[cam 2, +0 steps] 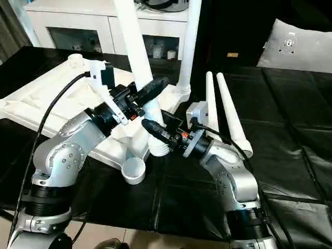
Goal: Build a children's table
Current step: Pick table leg
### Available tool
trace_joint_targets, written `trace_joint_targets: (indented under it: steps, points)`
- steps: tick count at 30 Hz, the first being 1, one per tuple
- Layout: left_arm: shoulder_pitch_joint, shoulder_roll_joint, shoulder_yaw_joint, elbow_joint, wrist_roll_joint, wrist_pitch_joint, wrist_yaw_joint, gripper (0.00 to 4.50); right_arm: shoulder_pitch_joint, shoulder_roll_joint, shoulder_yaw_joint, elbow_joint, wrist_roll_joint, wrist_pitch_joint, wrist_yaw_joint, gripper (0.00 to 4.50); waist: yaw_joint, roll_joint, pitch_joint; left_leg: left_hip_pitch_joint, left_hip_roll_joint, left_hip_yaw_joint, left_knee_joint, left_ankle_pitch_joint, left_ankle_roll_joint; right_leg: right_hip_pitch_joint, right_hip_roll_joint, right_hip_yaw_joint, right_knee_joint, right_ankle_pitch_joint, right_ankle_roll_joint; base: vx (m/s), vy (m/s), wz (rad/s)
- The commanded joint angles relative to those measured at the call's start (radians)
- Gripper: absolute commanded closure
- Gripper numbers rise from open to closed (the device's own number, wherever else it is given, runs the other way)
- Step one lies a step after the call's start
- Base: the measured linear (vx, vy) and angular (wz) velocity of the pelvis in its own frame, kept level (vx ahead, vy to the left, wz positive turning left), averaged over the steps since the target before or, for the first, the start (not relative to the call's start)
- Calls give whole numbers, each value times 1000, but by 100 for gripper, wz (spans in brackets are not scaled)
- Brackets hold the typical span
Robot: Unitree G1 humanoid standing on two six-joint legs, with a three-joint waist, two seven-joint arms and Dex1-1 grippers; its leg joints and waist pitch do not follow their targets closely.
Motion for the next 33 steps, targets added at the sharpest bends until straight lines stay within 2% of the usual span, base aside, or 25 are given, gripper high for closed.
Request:
trace_joint_targets:
  steps: [1,5,10,11,12,13,17,19,21,22,24,27,29,31,32,33]
  points:
    - [-8,4,5,-30,16,10,23,262,-22,1,-15,7,-11,-21,-41,263,1,-14,-72,11,48,-14,-71,-86,47,55,-76,44,-76,-119,-193,0,0,0]
    - [-18,15,0,-19,32,-1,29,262,-20,-6,5,6,-35,-30,-46,263,1,-12,-71,11,49,-14,-71,-91,43,54,-76,44,-76,-120,-193,0,0,0]
    - [-22,28,-4,-2,43,-10,18,262,-21,-7,-9,13,-26,-10,-52,263,0,-12,-72,11,48,-14,-70,-86,44,55,-75,44,-74,-104,-195,0,0,0]
    - [-25,34,-3,3,40,-10,9,262,-23,-10,-14,15,-23,-6,-52,228,0,-12,-72,11,48,-14,-70,-86,44,55,-75,44,-74,-104,-195,0,0,0]
    - [-27,39,-2,7,38,-10,2,262,-24,-13,-18,15,-20,-1,-51,228,-1,-10,-72,12,48,-14,-70,-89,43,55,-75,44,-74,-109,-196,0,0,0]
    - [-33,47,1,17,35,-10,-7,262,-26,-20,-24,14,-6,12,-42,193,-1,-10,-72,13,46,-14,-71,-93,41,55,-74,44,-75,-115,-196,0,0,0]
    - [-43,63,7,31,30,-6,-24,262,-28,-33,-29,8,15,29,-27,160,0,-10,-73,12,47,-14,-70,-85,40,57,-74,44,-73,-101,-196,0,0,0]
    - [-51,91,13,47,13,7,-68,262,-31,-57,-47,-11,69,92,6,145,1,-11,-75,13,46,-14,-69,-71,49,60,-74,44,-70,-77,-202,0,0,0]
    - [-54,105,16,52,1,15,-94,262,-33,-70,-53,-18,86,113,20,139,2,-10,-75,14,46,-14,-68,-68,51,58,-73,44,-69,-76,-203,0,0,0]
    - [-57,114,18,56,-8,15,-116,262,-35,-84,-58,-24,107,142,36,116,2,-12,-76,13,45,-13,-68,-66,51,59,-74,43,-69,-73,-205,0,0,0]
    - [-59,119,19,58,-12,14,-127,262,-36,-93,-61,-26,118,159,45,101,3,-11,-76,13,46,-13,-67,-60,52,58,-74,43,-68,-68,-212,0,0,0]
    - [-70,155,12,64,-54,33,-222,262,-54,-144,-76,-25,157,208,96,72,3,-13,-76,14,44,-12,-66,-58,57,59,-74,42,-67,-74,-219,0,0,0]
    - [-71,159,11,64,-57,34,-231,262,-56,-148,-77,-25,160,212,101,52,4,-12,-75,15,45,-11,-66,-70,53,57,-74,43,-69,-87,-221,0,0,0]
    - [-92,212,-10,69,-104,63,-375,262,-84,-242,-73,-20,194,291,195,28,4,-9,-74,17,42,-12,-67,-81,51,60,-73,42,-72,-112,-218,0,0,0]
    - [-94,217,-12,70,-109,66,-391,262,-86,-251,-72,-20,197,300,205,28,6,-10,-75,19,44,-12,-66,-72,52,59,-71,42,-69,-104,-218,0,0,0]
    - [-100,229,-21,69,-116,71,-427,262,-90,-273,-67,-23,206,318,232,20,5,-10,-73,16,44,-11,-67,-71,51,58,-72,43,-69,-101,-219,0,0,0]
